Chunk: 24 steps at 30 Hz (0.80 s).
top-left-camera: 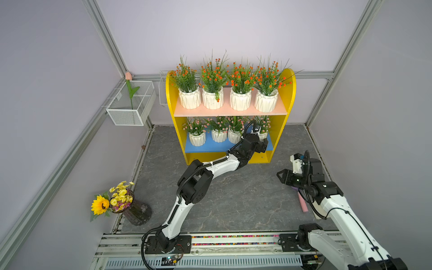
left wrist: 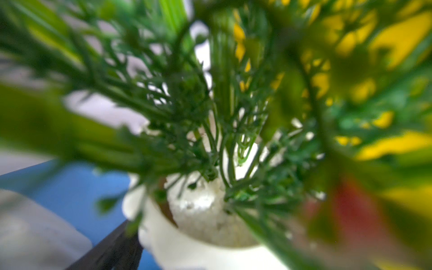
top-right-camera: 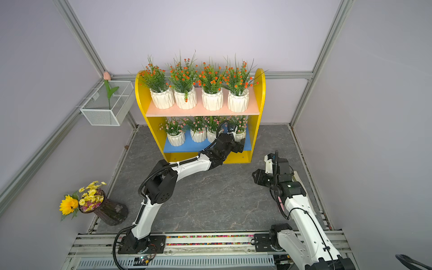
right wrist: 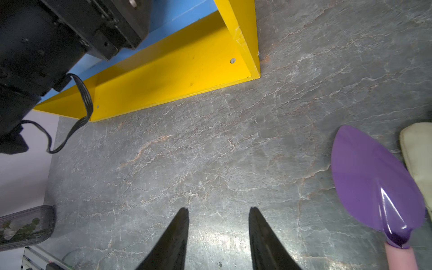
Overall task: Place the baby's breath potted plants on the rack by color
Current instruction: Place the baby's breath potted plant on the rack.
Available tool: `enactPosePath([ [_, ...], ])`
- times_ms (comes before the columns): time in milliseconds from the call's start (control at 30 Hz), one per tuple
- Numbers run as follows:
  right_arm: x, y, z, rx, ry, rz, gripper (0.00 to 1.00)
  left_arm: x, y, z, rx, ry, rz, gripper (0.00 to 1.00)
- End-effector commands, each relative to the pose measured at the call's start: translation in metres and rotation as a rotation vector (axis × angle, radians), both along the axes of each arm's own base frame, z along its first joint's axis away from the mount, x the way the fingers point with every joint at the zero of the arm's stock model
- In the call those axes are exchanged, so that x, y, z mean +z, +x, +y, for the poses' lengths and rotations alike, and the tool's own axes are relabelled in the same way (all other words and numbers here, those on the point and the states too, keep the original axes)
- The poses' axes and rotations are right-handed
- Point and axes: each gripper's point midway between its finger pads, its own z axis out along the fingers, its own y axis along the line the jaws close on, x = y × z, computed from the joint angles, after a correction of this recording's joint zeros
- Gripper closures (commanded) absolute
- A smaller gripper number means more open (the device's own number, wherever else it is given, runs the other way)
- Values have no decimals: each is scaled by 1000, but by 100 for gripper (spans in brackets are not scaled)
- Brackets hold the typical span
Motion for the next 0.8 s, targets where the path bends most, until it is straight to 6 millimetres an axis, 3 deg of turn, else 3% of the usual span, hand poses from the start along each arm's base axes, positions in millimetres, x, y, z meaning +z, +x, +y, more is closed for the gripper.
enactPosePath([
  [0, -4, -4, -5, -8, -19, 7, 54, 31, -4, 13, 33, -73, -27, 0],
  [200, -4, -4, -5, -8, -19, 4, 52, 45, -18, 29, 46, -87, -35, 0],
  [533, -3, -2, -7, -18, -24, -2, 51, 44, -43, 35, 28, -68, -19, 0],
  [767, -2, 4, -17, -52, -62, -33, 40, 38, -91, 50, 20, -28, 12, 0],
])
